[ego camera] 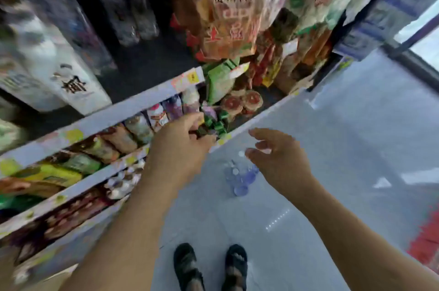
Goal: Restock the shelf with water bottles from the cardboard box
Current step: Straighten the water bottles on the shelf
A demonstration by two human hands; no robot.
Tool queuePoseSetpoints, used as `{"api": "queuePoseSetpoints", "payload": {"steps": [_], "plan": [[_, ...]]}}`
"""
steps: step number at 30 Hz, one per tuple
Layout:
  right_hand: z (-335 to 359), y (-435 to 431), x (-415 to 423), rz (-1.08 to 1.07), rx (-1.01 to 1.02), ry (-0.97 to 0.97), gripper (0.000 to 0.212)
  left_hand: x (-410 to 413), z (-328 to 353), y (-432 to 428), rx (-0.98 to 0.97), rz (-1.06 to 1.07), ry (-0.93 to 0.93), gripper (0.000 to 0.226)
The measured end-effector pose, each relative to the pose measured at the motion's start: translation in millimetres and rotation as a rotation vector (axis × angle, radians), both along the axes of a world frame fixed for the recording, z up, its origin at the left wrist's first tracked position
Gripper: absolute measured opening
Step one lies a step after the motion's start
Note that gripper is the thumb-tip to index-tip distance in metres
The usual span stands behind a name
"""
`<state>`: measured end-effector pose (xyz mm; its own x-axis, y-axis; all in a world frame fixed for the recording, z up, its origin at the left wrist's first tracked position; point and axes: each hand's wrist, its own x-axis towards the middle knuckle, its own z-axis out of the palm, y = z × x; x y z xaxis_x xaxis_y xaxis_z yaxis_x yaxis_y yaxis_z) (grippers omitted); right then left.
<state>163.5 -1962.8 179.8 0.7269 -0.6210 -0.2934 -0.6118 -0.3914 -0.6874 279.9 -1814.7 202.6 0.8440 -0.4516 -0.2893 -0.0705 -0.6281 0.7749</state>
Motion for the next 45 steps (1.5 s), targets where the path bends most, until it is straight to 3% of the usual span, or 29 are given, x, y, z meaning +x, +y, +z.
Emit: {"api": "queuePoseSetpoints", "payload": {"steps": [14, 20, 24, 29, 33, 39, 45], "plan": [[-403.0, -44.0, -75.6, -0.075, -0.021, 0.316, 0.043, -52.8, -374.5, -37.4, 0.291, -0.296, 0.025, 0.054], [-541.3, -61.2, -74.7, -0.149, 0.005, 0.273, 0.064, -57.9, -498.2, -52.4, 0.387, -0.329, 0.018, 0.052], [-578.8, -67.6, -67.9, -0.164, -0.055, 0.174, 0.050, -50.4, -535.2, -66.3, 0.425, -0.352, 0.002, 0.051], [-568.2, -66.6, -68.2, -0.137, -0.158, 0.125, 0.028, -42.6, -524.2, -77.1, 0.428, -0.355, 0.000, 0.050], [-507.2, -63.9, -74.1, -0.111, -0.210, 0.045, 0.023, -43.2, -475.0, -71.3, 0.432, -0.367, 0.004, 0.050], [-323.1, -59.1, -66.2, -0.088, -0.191, -0.133, 0.019, -48.3, -323.8, -67.3, 0.389, -0.374, 0.025, 0.056], [-97.8, -43.3, -48.5, -0.019, -0.256, -0.289, 0.024, -48.1, -115.3, -59.2, 0.190, -0.410, -0.015, 0.062]]}}
